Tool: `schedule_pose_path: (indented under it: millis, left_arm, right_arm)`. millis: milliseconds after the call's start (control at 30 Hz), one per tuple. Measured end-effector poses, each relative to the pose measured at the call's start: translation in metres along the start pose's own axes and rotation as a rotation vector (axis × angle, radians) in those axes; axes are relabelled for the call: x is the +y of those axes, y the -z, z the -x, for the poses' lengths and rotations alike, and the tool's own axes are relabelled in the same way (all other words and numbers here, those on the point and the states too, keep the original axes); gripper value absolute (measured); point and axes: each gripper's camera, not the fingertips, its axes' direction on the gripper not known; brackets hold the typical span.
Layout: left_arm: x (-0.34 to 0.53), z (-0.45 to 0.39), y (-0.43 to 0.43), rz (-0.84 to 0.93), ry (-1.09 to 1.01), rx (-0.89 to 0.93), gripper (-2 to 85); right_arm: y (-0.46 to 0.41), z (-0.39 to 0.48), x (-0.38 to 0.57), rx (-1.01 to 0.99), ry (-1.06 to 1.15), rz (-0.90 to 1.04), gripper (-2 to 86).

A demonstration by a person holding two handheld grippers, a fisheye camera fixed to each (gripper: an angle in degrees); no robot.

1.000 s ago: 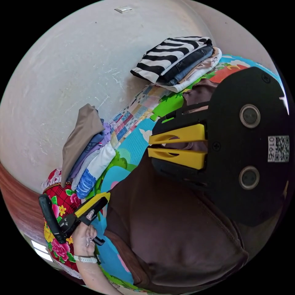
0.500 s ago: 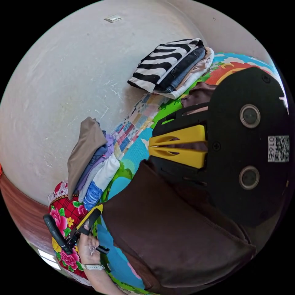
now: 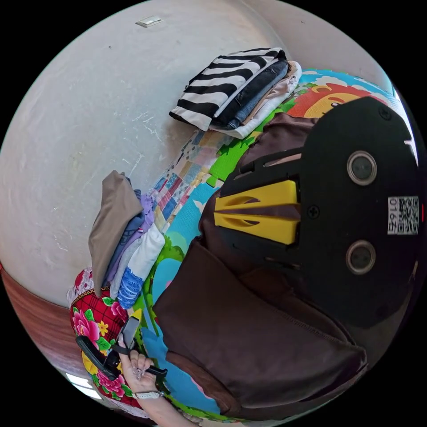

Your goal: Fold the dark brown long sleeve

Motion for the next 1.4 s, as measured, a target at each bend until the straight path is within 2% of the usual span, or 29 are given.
schedule_pose_path:
  millis: [267,400,467,567,633,700,767,867,967,1033,1067,1200,1267,1400]
  left_arm:
    - [0.059,0.011,0.012,0.260,0.031,0.041,8.6]
    - [0.075,-0.006,0.013,0.209,0.046,0.179,5.9]
    - [0.078,-0.013,0.014,0.220,0.080,0.091,1.3]
    - [0.081,-0.027,0.021,0.257,0.031,-0.019,0.3]
    - [0.085,-0.044,0.020,0.280,-0.089,-0.097,0.6]
    - [0.102,-0.084,0.022,0.246,-0.355,-0.230,1.9]
    - [0.111,-0.097,0.027,0.217,-0.397,-0.282,4.5]
    - [0.115,-0.090,0.045,0.184,-0.268,-0.284,5.8]
    - [0.128,-0.086,0.081,-0.003,-0.055,-0.392,2.9]
    - [0.142,-0.095,0.099,-0.094,-0.027,-0.320,2.6]
    - [0.153,-0.109,0.103,-0.093,-0.067,-0.203,2.6]
    - [0.215,-0.198,0.089,0.037,-0.210,0.184,6.7]
    - [0.253,-0.253,0.090,0.009,-0.320,0.195,7.8]
    - [0.330,-0.363,0.087,-0.080,-0.501,0.041,8.9]
  right_arm:
    - [0.016,-0.020,0.006,-0.216,0.074,0.066,2.0]
    - [0.022,-0.024,0.012,-0.246,0.071,0.039,2.2]
    - [0.022,-0.025,0.017,-0.250,0.081,0.057,2.4]
    - [0.022,-0.026,0.025,-0.213,0.093,0.080,2.5]
    - [0.024,-0.027,0.031,-0.194,0.098,0.088,2.4]
    - [0.024,-0.030,0.037,-0.204,0.092,0.099,2.4]
    - [0.022,-0.032,0.045,-0.234,0.082,0.129,2.5]
    - [0.025,-0.034,0.056,-0.213,0.068,0.148,2.6]
    - [0.035,-0.032,0.069,-0.261,0.083,0.142,2.7]
    - [0.044,-0.027,0.076,-0.310,0.120,0.136,2.8]
    - [0.053,-0.023,0.082,-0.338,0.144,0.121,2.8]
    - [0.091,-0.018,0.096,-0.378,0.128,0.022,2.9]
    - [0.137,-0.021,0.106,-0.304,0.021,-0.070,2.7]
    - [0.236,-0.006,0.143,-0.212,0.029,-0.328,1.9]
